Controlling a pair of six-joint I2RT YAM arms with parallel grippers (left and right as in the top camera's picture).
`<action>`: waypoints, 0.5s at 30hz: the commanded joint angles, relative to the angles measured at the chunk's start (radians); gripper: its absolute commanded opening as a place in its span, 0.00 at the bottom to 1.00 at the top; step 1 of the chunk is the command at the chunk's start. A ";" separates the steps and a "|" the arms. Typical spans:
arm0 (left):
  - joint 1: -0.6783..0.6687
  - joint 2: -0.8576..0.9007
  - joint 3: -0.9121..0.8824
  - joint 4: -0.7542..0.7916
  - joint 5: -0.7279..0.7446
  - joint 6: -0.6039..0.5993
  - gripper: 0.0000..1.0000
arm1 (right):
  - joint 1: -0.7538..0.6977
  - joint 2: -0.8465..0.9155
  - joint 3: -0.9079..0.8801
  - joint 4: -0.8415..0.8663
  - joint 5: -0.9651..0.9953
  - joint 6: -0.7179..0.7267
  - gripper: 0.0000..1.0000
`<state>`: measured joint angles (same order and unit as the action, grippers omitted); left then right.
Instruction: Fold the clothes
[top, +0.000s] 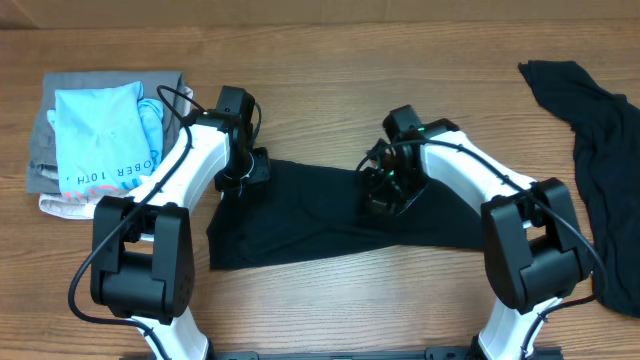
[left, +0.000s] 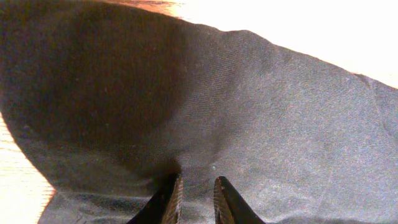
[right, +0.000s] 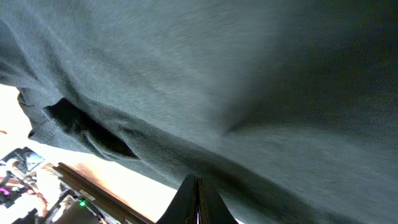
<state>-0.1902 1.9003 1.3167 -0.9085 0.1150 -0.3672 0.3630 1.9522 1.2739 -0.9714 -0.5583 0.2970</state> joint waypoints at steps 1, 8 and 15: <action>-0.006 0.004 -0.008 0.001 -0.014 -0.007 0.21 | 0.043 -0.026 -0.005 0.014 0.039 0.035 0.04; -0.006 0.004 -0.008 0.000 -0.014 -0.007 0.21 | 0.113 -0.026 -0.005 0.009 0.184 0.126 0.04; -0.006 0.004 -0.008 0.000 -0.014 -0.007 0.21 | 0.174 -0.026 -0.005 -0.019 0.189 0.127 0.04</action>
<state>-0.1902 1.9003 1.3167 -0.9085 0.1150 -0.3672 0.5121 1.9522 1.2739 -0.9871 -0.3939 0.4095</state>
